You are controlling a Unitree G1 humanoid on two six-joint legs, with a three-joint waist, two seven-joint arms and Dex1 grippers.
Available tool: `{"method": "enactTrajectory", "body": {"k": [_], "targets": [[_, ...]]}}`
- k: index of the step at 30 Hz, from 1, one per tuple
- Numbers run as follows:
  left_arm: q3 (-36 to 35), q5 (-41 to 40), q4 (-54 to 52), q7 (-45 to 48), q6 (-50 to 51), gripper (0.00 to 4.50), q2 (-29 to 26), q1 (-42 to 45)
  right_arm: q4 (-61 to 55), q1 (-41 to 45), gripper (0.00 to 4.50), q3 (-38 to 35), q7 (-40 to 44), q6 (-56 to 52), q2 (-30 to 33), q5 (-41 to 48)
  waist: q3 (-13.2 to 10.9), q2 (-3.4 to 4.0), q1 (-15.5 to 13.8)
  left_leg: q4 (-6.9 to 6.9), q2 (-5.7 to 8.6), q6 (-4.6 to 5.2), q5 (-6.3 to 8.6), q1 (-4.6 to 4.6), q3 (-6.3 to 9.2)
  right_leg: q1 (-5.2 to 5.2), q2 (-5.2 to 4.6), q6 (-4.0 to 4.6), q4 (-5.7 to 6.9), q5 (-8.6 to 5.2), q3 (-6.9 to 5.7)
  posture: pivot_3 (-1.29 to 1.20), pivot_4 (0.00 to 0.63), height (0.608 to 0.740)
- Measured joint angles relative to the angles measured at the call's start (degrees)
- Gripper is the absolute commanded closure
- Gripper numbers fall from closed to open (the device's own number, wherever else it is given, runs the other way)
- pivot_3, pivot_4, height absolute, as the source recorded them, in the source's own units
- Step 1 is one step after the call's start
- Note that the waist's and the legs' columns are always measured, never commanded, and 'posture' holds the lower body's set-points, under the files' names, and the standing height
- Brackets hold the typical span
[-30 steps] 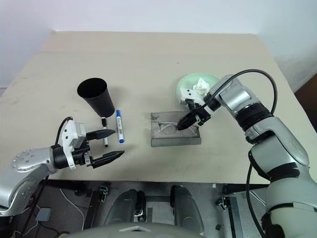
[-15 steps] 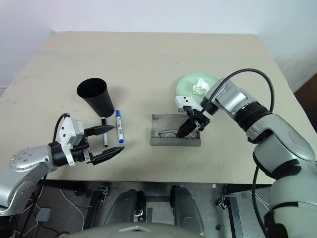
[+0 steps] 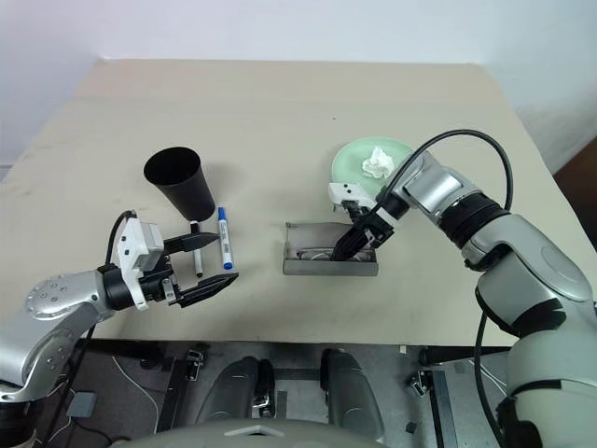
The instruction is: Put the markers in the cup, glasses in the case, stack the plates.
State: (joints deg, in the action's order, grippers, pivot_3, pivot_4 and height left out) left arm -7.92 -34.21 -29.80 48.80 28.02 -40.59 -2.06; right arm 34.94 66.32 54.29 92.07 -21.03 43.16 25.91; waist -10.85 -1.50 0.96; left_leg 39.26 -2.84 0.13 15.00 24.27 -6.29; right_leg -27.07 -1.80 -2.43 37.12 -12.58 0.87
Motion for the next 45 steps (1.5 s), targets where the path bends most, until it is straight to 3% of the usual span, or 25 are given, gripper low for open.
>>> {"method": "enactTrajectory", "body": {"k": [9,19,26,31,36,45], "targets": [[0.24,-0.04,0.00,-0.44,0.18,0.00,0.00,0.17,0.38,-0.35,1.26,-3.12,-0.14,-0.65,-1.60,-1.96,0.00,0.00,-0.03,0.00,0.00,0.00,0.00,0.01,0.00,0.00,0.01,0.00,0.00,0.00,-0.01,0.00,0.150,0.701],[0.37,-0.10,0.01,-0.29,0.23,0.00,0.00,0.56,0.22,-1.02,1.26,-6.65,-0.09,-4.18,-1.81,-1.48,-0.01,0.02,0.00,0.00,0.00,0.00,0.00,0.07,-0.01,-0.07,0.04,0.00,0.01,0.01,0.00,0.00,0.150,0.701],[0.37,-0.23,0.03,-0.28,0.38,0.00,0.00,0.68,-0.87,0.21,1.26,-15.22,-0.02,-11.10,-1.71,4.19,-0.01,0.02,-0.03,0.01,0.00,0.00,0.00,0.08,-0.01,-0.07,0.04,0.00,0.01,0.01,0.00,0.00,0.150,0.701],[0.30,-0.35,0.06,-0.31,0.60,0.00,-0.01,1.14,6.18,1.35,2.80,-25.48,-1.33,-11.77,-4.95,1.53,-0.01,0.01,0.00,0.00,0.00,0.00,0.00,0.08,-0.02,-0.06,0.05,0.01,0.00,0.01,0.00,0.00,0.150,0.701],[0.21,-0.60,0.40,-0.29,1.34,0.00,-0.13,2.28,12.92,1.31,4.45,-32.25,-9.17,-10.02,-9.65,-3.44,-0.01,0.02,0.06,0.00,0.00,0.00,0.00,0.10,-0.03,-0.08,0.09,0.00,0.01,0.02,0.00,0.00,0.150,0.701],[0.21,-0.99,1.28,0.19,1.92,0.00,-0.80,4.59,16.59,-2.39,4.48,-33.34,-14.41,0.82,-12.84,-14.94,-0.01,0.02,0.07,0.00,0.03,0.01,-0.01,0.11,-0.04,-0.05,0.19,-0.04,0.01,0.03,0.00,0.00,0.150,0.701]]}}
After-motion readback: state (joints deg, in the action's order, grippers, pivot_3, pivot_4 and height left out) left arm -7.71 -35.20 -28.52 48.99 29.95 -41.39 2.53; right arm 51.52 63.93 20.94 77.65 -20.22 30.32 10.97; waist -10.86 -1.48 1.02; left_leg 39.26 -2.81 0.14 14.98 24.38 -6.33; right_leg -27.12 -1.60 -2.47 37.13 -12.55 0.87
